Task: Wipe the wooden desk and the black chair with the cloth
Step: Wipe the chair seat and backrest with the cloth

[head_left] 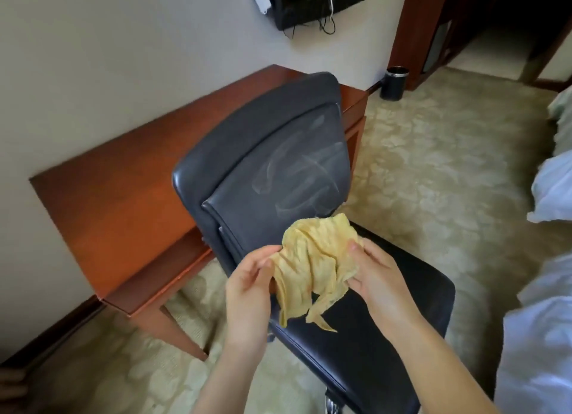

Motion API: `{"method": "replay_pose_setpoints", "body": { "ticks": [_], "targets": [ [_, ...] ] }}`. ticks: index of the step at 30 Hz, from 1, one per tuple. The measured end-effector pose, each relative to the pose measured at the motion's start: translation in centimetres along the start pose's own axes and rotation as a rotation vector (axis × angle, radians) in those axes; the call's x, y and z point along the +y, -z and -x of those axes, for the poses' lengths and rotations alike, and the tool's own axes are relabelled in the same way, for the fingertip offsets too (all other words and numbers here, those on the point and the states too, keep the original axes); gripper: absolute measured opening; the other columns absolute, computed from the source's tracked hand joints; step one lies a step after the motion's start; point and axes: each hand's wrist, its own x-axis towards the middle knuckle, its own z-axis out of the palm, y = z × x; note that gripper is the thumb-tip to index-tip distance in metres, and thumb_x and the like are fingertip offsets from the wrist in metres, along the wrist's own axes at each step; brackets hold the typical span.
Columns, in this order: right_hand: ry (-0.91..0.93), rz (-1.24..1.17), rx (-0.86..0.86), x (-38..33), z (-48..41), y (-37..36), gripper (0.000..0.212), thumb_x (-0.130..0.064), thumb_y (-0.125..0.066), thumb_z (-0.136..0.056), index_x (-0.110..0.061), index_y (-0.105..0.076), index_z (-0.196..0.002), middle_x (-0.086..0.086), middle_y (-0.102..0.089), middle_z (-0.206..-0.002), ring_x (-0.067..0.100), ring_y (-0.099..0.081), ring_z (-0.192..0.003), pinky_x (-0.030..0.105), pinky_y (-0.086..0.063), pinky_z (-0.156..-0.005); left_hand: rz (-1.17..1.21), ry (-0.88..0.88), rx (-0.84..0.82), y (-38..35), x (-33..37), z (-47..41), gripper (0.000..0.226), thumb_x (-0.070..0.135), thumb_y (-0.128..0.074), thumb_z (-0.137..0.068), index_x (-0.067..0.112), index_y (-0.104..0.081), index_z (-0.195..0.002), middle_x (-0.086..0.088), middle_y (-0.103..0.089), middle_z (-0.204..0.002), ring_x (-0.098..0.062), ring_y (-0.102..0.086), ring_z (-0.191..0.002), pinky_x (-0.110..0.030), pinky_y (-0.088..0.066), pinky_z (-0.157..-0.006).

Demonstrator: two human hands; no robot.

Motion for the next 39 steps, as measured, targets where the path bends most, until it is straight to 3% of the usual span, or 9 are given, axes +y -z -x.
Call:
{"method": "replay_pose_setpoints", "body": {
  "ticks": [4,9,14,23,27,29,34,36,39],
  "targets": [
    [-0.067,-0.156,0.009,-2.6,-0.1,-0.3,0.02,-0.024,-0.046,-0.1,-0.028,-0.064,-0.093,0.001,-0.072,-0.096,0.014,-0.07,-0.089,0.031,-0.054,-0.075,-0.127,0.027,0.068,2.9,2.7,-0.8,0.036,0.008,-0.043,-0.099,0.027,-0.072,-0.091,-0.006,-0.064,-0.086,-0.022,-0.057,-0.079,-0.039,-0.048,-0.07],
    [-0.184,-0.303,-0.138,-3.8,-0.3,-0.4,0.018,-0.026,-0.047,-0.099,-0.028,-0.063,-0.107,-0.001,-0.073,-0.099,0.016,-0.07,-0.089,0.029,-0.056,-0.065,-0.442,-0.104,0.168,2.1,4.3,0.5,0.022,0.005,-0.055,-0.093,0.022,-0.069,-0.093,0.005,-0.067,-0.101,-0.009,-0.061,-0.095,-0.016,-0.048,-0.076],
    [-0.272,-0.41,-0.289,-4.4,-0.5,-0.6,0.019,-0.026,-0.047,-0.098,-0.024,-0.064,-0.108,0.007,-0.073,-0.098,0.024,-0.07,-0.09,0.034,-0.058,-0.062,-0.118,0.115,-0.102,-3.1,5.2,4.7,0.017,0.023,-0.059,-0.092,0.012,-0.066,-0.103,-0.002,-0.071,-0.095,-0.011,-0.068,-0.086,-0.019,-0.052,-0.069],
    [-0.274,-0.613,-0.556,-6.6,-4.4,4.0,0.036,-0.024,-0.032,-0.103,-0.009,-0.052,-0.129,0.011,-0.065,-0.119,0.023,-0.064,-0.108,0.035,-0.054,-0.079,0.151,0.069,0.475,-7.9,5.1,4.7,0.016,-0.003,-0.058,-0.087,0.007,-0.064,-0.098,-0.012,-0.069,-0.095,-0.021,-0.067,-0.083,-0.028,-0.052,-0.067],
    [-0.357,-0.809,-0.548,-6.8,-6.3,6.5,0.04,-0.026,-0.029,-0.101,-0.011,-0.054,-0.128,0.011,-0.061,-0.126,0.026,-0.06,-0.114,0.039,-0.047,-0.091,0.341,0.088,0.561,-7.5,5.1,4.0,0.022,-0.003,-0.052,-0.082,0.008,-0.065,-0.097,-0.009,-0.071,-0.086,-0.02,-0.068,-0.077,-0.032,-0.055,-0.072],
    [-0.391,-0.838,-0.543,-6.9,-7.1,7.4,0.041,-0.027,-0.028,-0.101,-0.011,-0.055,-0.127,0.012,-0.063,-0.124,0.027,-0.06,-0.114,0.041,-0.047,-0.092,0.171,0.209,0.589,-7.4,4.6,4.0,0.025,-0.002,-0.045,-0.081,0.01,-0.067,-0.088,-0.006,-0.071,-0.075,-0.015,-0.068,-0.067,-0.026,-0.054,-0.06],
    [-0.407,-0.657,-0.577,-7.9,-9.2,8.1,0.037,-0.025,-0.032,-0.101,-0.009,-0.056,-0.125,0.008,-0.07,-0.101,0.02,-0.068,-0.093,0.034,-0.051,-0.079,-0.473,0.336,0.261,-8.7,1.6,3.8,0.022,0.01,-0.052,-0.091,0.022,-0.07,-0.095,0.007,-0.064,-0.103,-0.003,-0.054,-0.089,-0.016,-0.04,-0.065],
    [-0.437,-0.574,-0.657,-8.6,-9.6,7.7,0.033,-0.023,-0.04,-0.099,-0.009,-0.058,-0.123,0.007,-0.067,-0.097,0.019,-0.065,-0.089,0.033,-0.048,-0.082,-0.368,0.302,0.168,-9.7,0.8,3.2,0.022,0.022,-0.052,-0.095,0.03,-0.063,-0.113,0.012,-0.058,-0.12,0.002,-0.051,-0.104,-0.011,-0.039,-0.079],
    [-0.401,-0.453,-0.826,-9.8,-9.9,7.0,0.028,-0.017,-0.055,-0.085,-0.01,-0.066,-0.11,0.008,-0.068,-0.097,0.021,-0.067,-0.087,0.034,-0.054,-0.075,0.01,0.375,0.118,-11.5,0.4,1.9,0.043,0.04,-0.05,-0.095,0.027,-0.047,-0.136,0.009,-0.045,-0.142,-0.009,-0.04,-0.13,-0.03,-0.031,-0.106]
  ]
}}
